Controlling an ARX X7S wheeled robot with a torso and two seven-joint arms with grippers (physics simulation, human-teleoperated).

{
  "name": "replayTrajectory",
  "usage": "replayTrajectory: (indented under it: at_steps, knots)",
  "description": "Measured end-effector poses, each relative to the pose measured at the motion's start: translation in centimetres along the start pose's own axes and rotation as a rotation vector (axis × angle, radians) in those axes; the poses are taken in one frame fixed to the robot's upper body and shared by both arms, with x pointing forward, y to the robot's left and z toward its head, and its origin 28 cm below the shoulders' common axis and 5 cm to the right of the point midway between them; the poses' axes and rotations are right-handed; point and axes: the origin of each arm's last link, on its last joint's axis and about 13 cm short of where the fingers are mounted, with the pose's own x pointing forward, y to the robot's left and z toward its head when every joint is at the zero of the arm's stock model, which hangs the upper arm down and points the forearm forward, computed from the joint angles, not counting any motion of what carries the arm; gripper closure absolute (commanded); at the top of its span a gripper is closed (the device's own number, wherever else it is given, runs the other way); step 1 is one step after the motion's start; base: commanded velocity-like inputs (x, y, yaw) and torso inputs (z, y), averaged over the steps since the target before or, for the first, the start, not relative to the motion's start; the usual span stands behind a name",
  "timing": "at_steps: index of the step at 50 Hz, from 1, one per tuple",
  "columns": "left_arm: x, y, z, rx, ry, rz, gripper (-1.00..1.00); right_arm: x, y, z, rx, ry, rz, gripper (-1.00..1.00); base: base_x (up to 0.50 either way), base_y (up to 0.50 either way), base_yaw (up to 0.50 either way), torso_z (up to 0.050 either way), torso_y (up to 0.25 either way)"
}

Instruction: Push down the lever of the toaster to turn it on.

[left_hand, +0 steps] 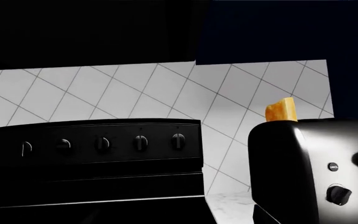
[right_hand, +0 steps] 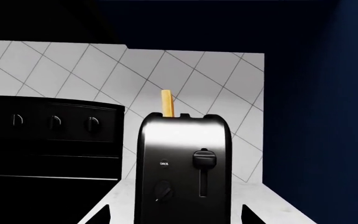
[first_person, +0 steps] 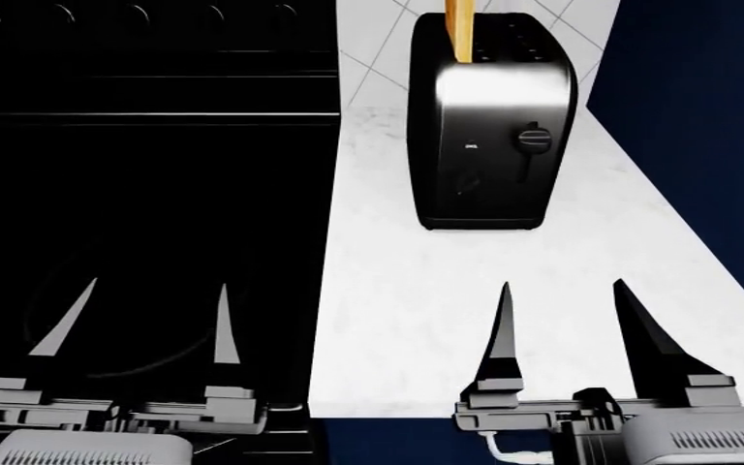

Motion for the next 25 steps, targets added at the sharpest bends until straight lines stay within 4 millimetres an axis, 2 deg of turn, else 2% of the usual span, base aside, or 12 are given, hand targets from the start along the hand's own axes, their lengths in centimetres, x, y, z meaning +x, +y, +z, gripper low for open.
replayTrajectory:
  at_steps: [11, 25]
  knots:
    - [-0.04, 0.04, 0.17, -0.003, -0.004, 0.0, -1.0, -0.09, -0.01, 0.26, 0.0, -0.007, 0.0, -1.0, 0.46, 0.0, 0.0, 0.0, 0.001]
    - [-0.18, 0.12, 0.2, -0.005, -0.007, -0.001, -1.0, 0.15, -0.45, 0.8, 0.025, 0.02, -0.012, -1.0, 0.0, 0.0, 0.0, 0.0, 0.0]
